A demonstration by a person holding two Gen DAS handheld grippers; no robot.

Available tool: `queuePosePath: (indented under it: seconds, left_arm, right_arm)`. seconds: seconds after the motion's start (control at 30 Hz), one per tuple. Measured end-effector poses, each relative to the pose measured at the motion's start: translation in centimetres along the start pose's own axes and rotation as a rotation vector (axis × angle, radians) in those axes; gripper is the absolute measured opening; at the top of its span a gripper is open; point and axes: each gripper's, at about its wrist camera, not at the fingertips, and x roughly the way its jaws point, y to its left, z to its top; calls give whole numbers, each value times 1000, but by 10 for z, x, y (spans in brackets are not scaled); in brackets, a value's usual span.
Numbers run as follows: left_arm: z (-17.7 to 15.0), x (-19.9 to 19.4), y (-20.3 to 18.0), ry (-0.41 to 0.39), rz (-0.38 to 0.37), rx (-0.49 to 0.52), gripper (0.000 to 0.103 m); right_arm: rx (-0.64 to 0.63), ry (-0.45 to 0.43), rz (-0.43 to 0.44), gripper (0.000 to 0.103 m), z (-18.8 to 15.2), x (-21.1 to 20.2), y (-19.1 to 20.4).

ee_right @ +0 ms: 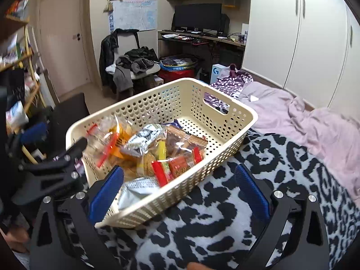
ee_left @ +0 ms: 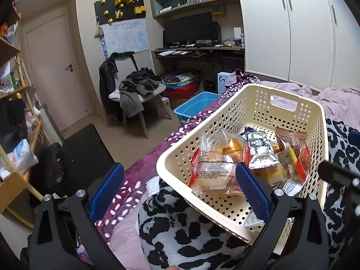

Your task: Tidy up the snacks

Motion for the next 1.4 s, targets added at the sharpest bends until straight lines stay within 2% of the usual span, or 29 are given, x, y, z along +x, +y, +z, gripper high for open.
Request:
queuePosePath:
  seconds: [0.17,1.4]
  left_arm:
    - [1,-9,-6,-19,21,24,101]
    - [0,-22,-7,-28,48,52,101]
  right_arm:
    - [-49,3,-59,98,-6,-5,6]
    - [-99,-18,-55,98,-16,-28,11]
